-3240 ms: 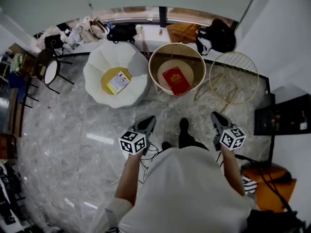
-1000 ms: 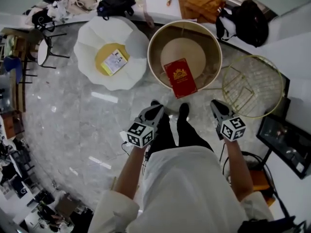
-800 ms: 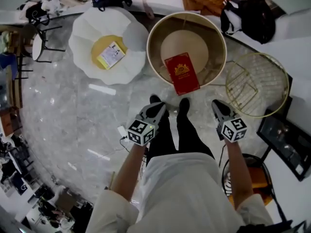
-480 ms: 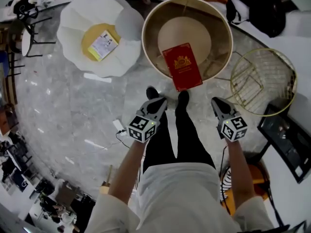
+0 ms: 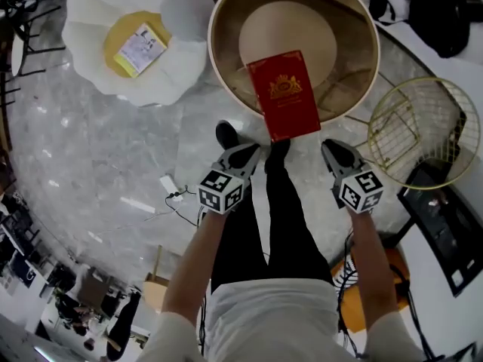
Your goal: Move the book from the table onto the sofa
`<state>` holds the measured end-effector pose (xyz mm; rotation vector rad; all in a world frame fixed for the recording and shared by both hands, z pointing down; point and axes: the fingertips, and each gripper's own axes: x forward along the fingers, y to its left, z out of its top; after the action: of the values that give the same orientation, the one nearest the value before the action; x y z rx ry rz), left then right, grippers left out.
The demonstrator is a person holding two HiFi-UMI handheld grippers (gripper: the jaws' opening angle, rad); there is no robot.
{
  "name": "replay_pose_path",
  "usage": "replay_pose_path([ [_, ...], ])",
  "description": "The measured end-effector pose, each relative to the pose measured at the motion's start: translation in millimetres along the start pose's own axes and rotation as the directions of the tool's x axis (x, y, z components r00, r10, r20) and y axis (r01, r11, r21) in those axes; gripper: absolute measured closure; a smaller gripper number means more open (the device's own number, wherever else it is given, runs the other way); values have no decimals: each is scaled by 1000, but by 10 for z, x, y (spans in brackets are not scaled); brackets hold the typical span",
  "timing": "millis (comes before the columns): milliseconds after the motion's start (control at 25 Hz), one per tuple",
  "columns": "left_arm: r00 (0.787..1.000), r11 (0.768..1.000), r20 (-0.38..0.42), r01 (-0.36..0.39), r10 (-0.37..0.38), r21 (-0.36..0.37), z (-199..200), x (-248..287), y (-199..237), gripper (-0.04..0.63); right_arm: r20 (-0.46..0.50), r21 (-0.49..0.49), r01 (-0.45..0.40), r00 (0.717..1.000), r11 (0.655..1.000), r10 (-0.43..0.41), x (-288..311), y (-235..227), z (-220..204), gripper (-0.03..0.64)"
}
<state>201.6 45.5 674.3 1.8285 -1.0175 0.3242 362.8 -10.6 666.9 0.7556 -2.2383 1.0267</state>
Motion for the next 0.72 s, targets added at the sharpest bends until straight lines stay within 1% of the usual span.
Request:
replay_pose_path([
  [80, 1000, 999, -2, 8, -8, -37, -85, 144, 120, 587, -17, -6, -4, 1000, 1000, 4, 167, -98, -70, 572],
  [160, 1000, 997, -4, 16, -17, -80, -175, 283, 239, 558, -32, -13, -6, 999, 1000, 5, 321, -203, -144, 572],
  [320, 999, 990, -24, 20, -24, -142, -395, 542, 465, 532, -47, -22, 2, 999, 1000, -3, 595, -433, -254, 569],
  [400, 999, 984, -39, 21, -28, -178, -532, 658, 553, 511, -55, -23, 8, 998, 1000, -9, 704, -553, -303, 544],
  [440, 999, 979, -42, 24, -34, -202, -592, 711, 587, 500, -60, -23, 12, 998, 1000, -13, 752, -611, -325, 518],
  [600, 997, 948, -25, 68, -79, -310, -734, 907, 670, 425, -75, -28, 34, 997, 999, -36, 922, -795, -368, 478],
  [640, 995, 940, -25, 79, -92, -331, -768, 952, 683, 401, -79, -32, 40, 996, 999, -42, 961, -823, -376, 460],
  [720, 993, 925, -34, 97, -117, -367, -849, 1045, 710, 331, -87, -42, 46, 995, 998, -50, 1041, -863, -392, 428],
])
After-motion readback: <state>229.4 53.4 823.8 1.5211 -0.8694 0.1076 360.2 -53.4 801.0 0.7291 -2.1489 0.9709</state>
